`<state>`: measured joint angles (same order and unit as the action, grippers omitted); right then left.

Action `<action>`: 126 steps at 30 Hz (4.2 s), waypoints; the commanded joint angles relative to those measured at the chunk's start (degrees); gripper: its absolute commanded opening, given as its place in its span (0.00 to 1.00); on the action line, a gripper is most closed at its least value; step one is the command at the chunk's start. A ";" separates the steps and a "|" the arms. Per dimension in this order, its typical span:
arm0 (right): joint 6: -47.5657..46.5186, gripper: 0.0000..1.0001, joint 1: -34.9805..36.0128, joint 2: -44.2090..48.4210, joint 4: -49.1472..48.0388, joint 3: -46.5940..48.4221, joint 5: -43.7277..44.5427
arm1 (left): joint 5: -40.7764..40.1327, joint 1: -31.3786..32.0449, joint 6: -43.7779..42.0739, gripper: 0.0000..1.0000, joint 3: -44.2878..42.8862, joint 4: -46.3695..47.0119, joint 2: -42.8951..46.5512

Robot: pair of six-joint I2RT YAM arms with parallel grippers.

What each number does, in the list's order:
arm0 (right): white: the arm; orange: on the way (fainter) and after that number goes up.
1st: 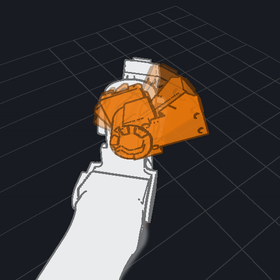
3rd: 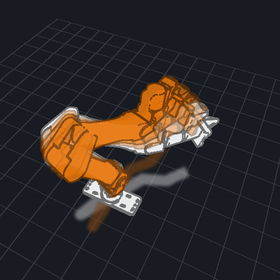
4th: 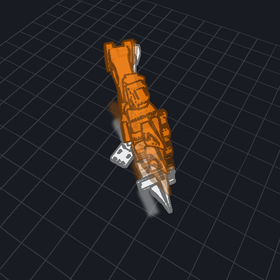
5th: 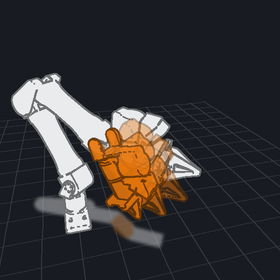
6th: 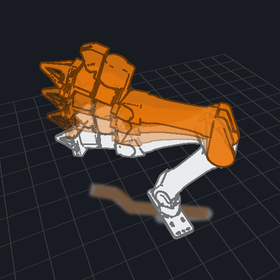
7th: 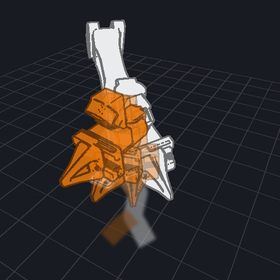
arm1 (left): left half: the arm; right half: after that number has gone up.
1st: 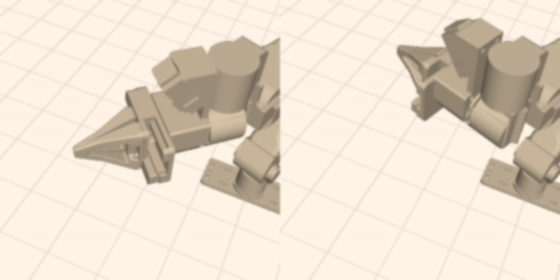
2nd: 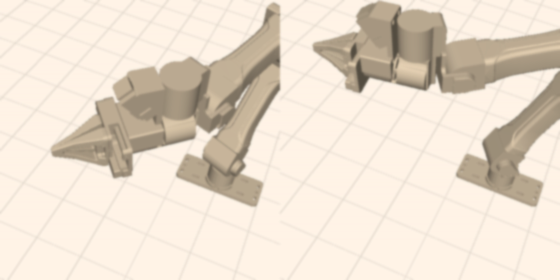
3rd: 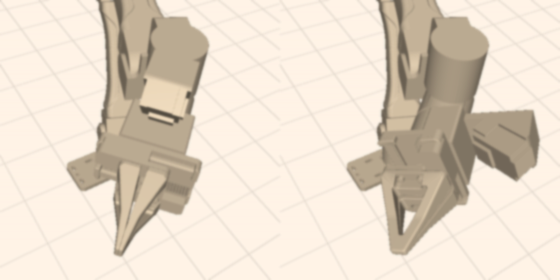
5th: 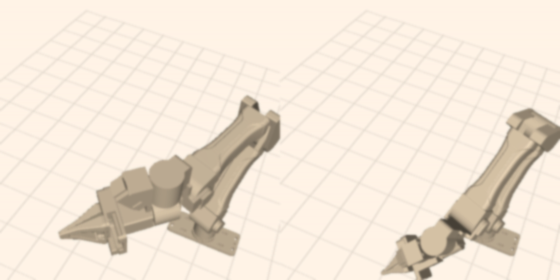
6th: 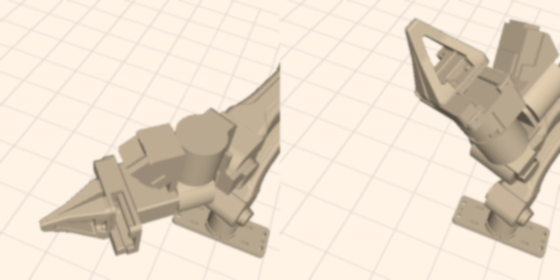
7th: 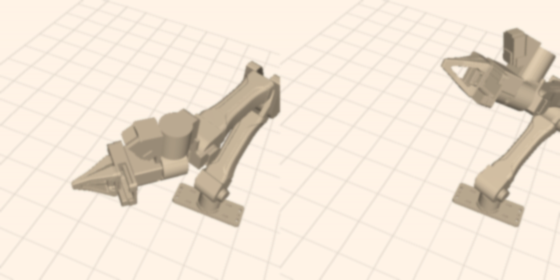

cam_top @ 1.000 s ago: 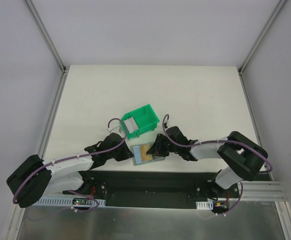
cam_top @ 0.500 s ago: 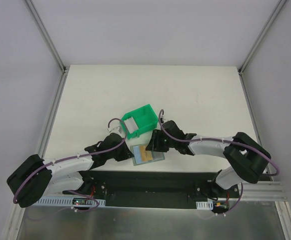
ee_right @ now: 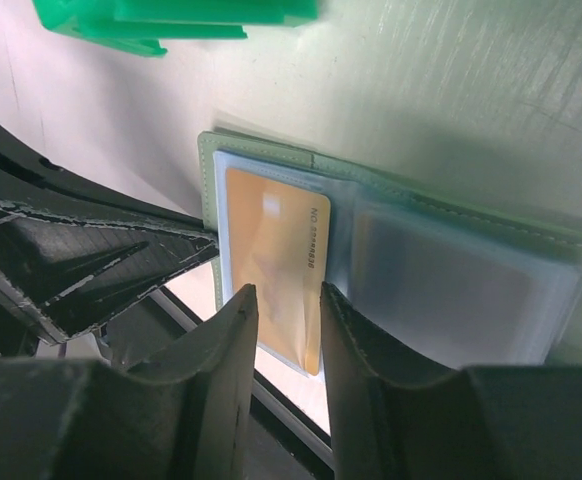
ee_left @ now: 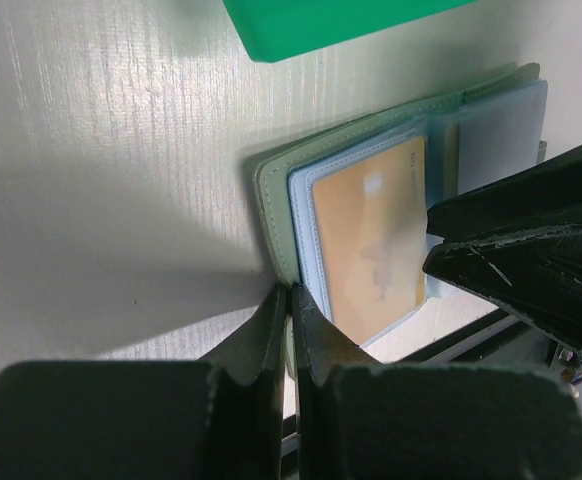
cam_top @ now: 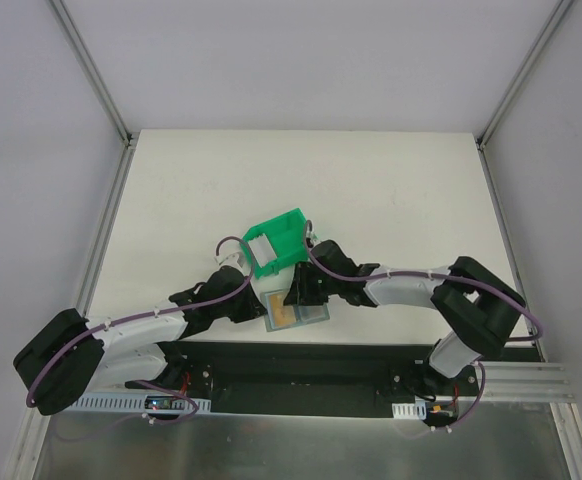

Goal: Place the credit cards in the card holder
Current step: Insert the credit card into the card holder, then turn over the card slot in the card holder.

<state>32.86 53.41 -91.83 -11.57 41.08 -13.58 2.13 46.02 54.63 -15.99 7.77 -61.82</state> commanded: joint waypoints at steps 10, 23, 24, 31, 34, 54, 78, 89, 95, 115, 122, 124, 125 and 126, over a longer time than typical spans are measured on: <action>-6.83 0.38 2.40 3.84 11.29 6.02 8.55 | 0.59 -0.23 -1.02 0.00 -0.97 -0.04 1.53; -9.83 0.50 8.73 3.77 18.69 11.30 16.75 | 3.05 -0.23 -1.46 0.00 -2.03 -0.12 6.71; -9.83 0.50 8.99 3.16 18.69 11.65 16.57 | 3.05 -0.23 -1.28 0.00 -1.94 -0.12 6.98; -10.62 0.51 10.84 0.17 19.92 14.73 16.13 | 2.97 -0.23 -1.19 0.00 -1.85 -0.21 7.68; -10.80 0.51 11.19 -0.63 20.45 15.17 16.13 | 2.97 -0.23 -1.19 0.00 -2.03 -0.30 7.59; -13.08 0.50 14.44 -5.37 31.52 21.85 24.12 | 2.62 -0.23 -1.02 0.00 -1.24 -0.30 9.17; -11.59 0.44 14.10 1.65 39.61 20.97 36.78 | 0.95 -0.32 -0.67 0.00 1.31 -0.91 10.49; -10.63 0.43 10.05 6.22 38.82 14.91 36.17 | 0.15 -0.23 -0.93 0.00 1.92 -1.18 9.79; -9.48 0.46 7.15 9.12 38.91 11.48 35.82 | -0.20 -0.23 -1.37 0.00 3.24 -1.09 8.82; -21.43 0.53 -3.39 3.86 29.51 28.43 18.43 | -1.78 -0.23 1.00 0.00 3.86 -1.09 6.37; -24.25 0.53 -9.72 -9.93 30.55 40.29 7.09 | -3.08 -0.23 1.27 0.00 3.77 -1.09 6.54; -24.34 0.53 -10.25 -13.00 30.30 41.97 7.17 | -3.27 -0.23 1.18 0.00 3.68 -1.09 6.54; -24.42 0.53 -10.51 -14.41 30.56 43.11 6.91 | -3.36 -0.23 1.09 0.00 3.60 -1.09 6.54; -24.42 0.52 -10.78 -15.73 31.25 43.99 6.73 | -3.54 -0.23 0.83 0.00 3.42 -1.09 6.45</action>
<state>10.17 43.18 -103.55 18.46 80.68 -2.66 1.08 46.02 56.03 -11.73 7.49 -55.09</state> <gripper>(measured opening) 0.529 0.006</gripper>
